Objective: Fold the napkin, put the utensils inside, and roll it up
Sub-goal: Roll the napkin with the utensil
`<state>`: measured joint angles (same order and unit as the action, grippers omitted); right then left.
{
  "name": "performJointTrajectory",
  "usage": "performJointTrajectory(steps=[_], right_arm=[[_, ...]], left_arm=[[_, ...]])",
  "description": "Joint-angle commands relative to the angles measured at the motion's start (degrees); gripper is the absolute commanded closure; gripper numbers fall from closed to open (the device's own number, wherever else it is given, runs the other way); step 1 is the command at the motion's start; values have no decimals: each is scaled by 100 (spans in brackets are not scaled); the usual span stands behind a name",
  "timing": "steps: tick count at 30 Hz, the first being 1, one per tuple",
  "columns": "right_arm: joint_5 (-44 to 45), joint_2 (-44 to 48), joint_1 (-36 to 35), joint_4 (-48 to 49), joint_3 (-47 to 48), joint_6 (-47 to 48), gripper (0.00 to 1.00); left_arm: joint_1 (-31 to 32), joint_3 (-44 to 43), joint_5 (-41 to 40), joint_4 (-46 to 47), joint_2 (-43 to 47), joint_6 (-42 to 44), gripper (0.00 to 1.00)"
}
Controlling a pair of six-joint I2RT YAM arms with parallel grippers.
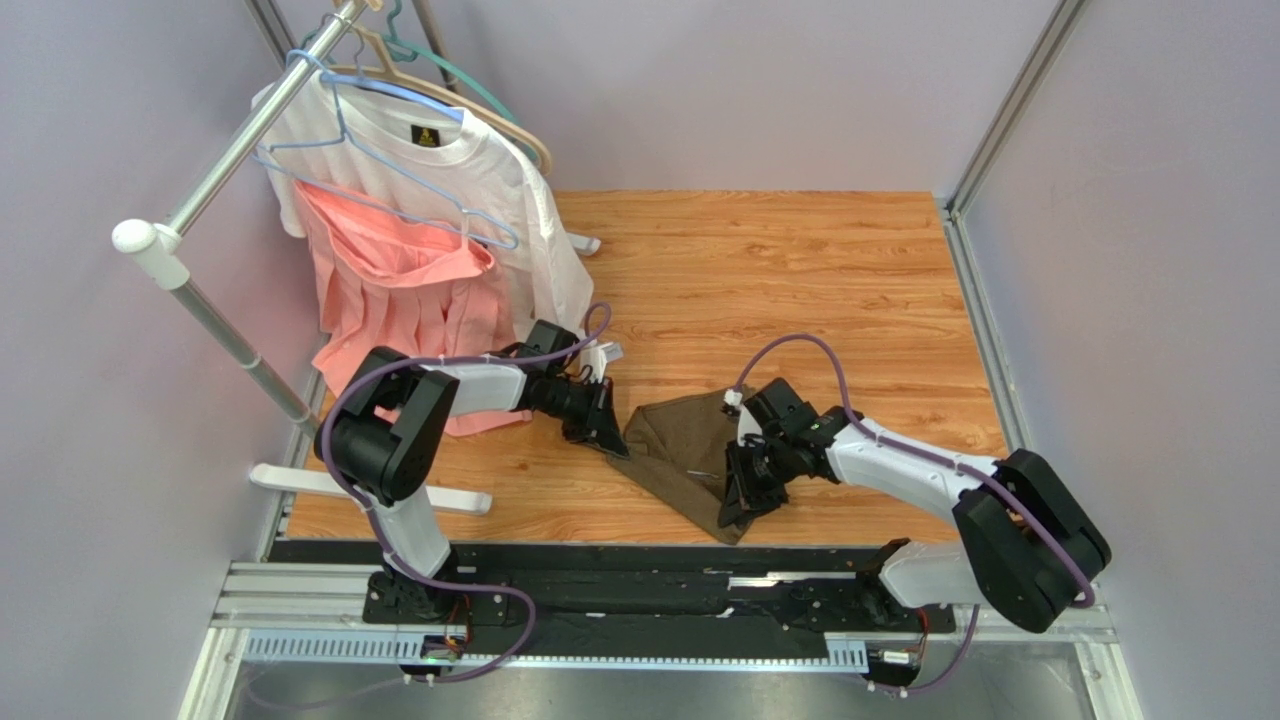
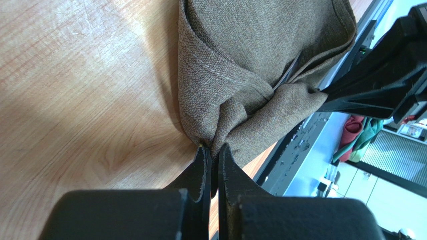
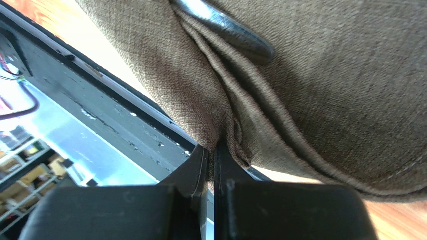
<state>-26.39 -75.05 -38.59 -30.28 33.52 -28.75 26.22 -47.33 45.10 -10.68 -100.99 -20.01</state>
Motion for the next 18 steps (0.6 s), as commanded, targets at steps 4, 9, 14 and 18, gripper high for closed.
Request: performJointTrajectory(steps=[4, 9, 14, 18], right_arm=[[134, -396, 211, 313, -56, -69, 100], [810, -547, 229, -3, 32, -16, 86], [1513, -2, 229, -706, 286, 63, 72], [1593, 288, 220, -1040, 454, 80, 67]], left_arm=[[-20, -118, -511, -277, -70, 287, 100], [-20, -206, -757, -576, -70, 410, 100], [-20, -215, -740, -567, -26, 393, 100], [-20, -224, -713, -567, -35, 401, 100]])
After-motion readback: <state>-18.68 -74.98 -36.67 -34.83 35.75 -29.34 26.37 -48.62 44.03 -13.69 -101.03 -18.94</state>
